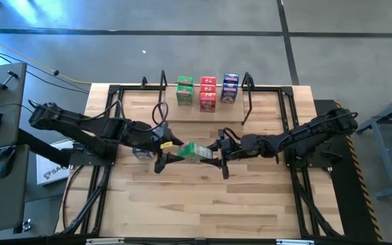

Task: Stack cereal on shelf
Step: Put the green cereal box on the shelf aligned with the other green cereal boxes

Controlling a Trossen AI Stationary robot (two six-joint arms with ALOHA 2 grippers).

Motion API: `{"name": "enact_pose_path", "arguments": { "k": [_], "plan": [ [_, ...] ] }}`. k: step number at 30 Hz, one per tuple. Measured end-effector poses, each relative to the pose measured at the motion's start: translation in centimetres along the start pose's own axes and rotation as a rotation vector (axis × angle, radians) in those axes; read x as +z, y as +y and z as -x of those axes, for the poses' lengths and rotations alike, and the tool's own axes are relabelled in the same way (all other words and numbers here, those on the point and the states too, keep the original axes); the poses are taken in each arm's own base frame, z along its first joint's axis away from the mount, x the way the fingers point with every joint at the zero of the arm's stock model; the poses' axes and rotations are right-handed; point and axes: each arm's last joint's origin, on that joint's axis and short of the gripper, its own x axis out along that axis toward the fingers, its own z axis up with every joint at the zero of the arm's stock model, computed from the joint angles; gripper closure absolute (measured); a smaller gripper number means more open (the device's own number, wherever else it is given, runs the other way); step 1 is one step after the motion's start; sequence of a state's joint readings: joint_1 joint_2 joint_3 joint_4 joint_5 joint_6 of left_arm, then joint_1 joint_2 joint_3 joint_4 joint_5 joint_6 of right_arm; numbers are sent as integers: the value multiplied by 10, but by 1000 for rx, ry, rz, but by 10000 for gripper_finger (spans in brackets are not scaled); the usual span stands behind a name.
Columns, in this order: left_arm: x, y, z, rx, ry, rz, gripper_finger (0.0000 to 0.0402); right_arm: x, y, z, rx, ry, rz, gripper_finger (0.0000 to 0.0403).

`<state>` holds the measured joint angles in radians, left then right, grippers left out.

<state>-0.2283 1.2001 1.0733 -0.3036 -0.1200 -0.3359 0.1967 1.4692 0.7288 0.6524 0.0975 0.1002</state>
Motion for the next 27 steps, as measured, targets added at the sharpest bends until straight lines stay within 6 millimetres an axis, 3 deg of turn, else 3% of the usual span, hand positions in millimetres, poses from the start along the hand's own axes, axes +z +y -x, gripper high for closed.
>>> {"name": "enact_pose_path", "arguments": {
  "k": [12,19,27],
  "plan": [
    [4,7,-12,34,-37,-64,114,-1,0,0,-3,3,2,251],
    [6,23,-14,50,-10,-93,160,-1,-2,0,-63,7,21,246],
    [11,41,-14,1,2,-137,219,-1,-3,0,-93,4,58,202]
  ]
}}
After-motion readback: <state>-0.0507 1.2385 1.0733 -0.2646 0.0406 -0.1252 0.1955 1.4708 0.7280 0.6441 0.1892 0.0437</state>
